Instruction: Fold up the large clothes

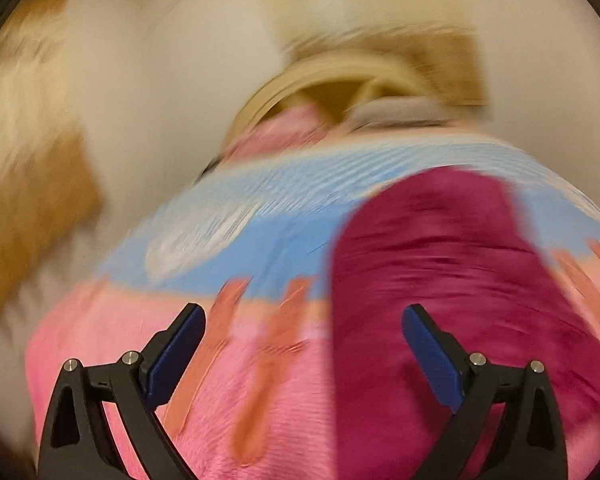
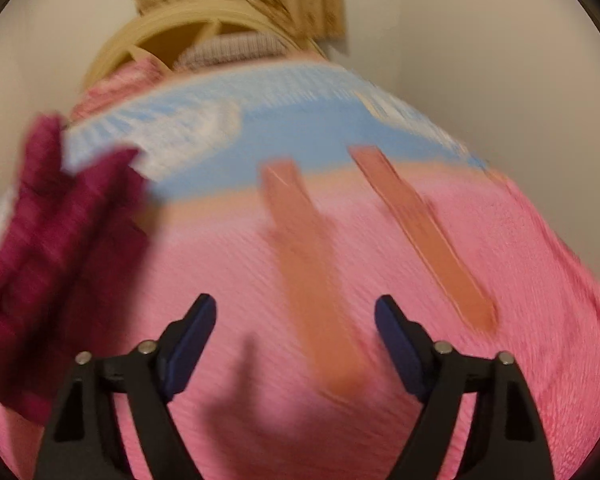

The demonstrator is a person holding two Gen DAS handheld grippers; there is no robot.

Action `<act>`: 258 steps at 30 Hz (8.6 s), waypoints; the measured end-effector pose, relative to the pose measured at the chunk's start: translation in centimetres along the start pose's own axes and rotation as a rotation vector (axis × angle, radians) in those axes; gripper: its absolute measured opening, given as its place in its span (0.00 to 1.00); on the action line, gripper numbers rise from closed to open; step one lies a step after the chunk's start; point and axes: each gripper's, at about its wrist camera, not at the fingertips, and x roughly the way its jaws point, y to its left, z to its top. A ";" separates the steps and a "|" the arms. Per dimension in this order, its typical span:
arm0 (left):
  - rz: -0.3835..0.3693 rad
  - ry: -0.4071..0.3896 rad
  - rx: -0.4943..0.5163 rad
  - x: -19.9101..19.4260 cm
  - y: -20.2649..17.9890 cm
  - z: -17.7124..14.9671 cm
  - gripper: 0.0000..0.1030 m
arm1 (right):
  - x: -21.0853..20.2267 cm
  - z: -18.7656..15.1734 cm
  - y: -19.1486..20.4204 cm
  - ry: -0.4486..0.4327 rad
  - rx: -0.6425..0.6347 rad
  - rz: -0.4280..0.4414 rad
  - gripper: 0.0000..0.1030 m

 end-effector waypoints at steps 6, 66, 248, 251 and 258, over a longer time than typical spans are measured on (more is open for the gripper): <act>0.025 0.116 -0.140 5.4 2.6 1.0 0.96 | -3.2 6.7 10.3 -0.112 -0.086 0.151 0.76; -0.056 0.262 -0.201 16.1 -5.2 -1.0 0.98 | 11.9 4.7 13.2 0.037 0.088 0.105 0.75; 0.041 0.150 -0.193 2.0 23.1 -11.2 0.07 | 0.9 -5.6 38.9 0.132 -0.402 0.756 0.22; 0.042 0.152 -0.190 2.1 22.9 -11.3 0.07 | 0.9 -5.6 38.9 0.136 -0.401 0.755 0.22; 0.048 0.161 -0.175 2.8 22.7 -11.9 0.08 | 1.5 -5.6 39.0 0.155 -0.396 0.745 0.23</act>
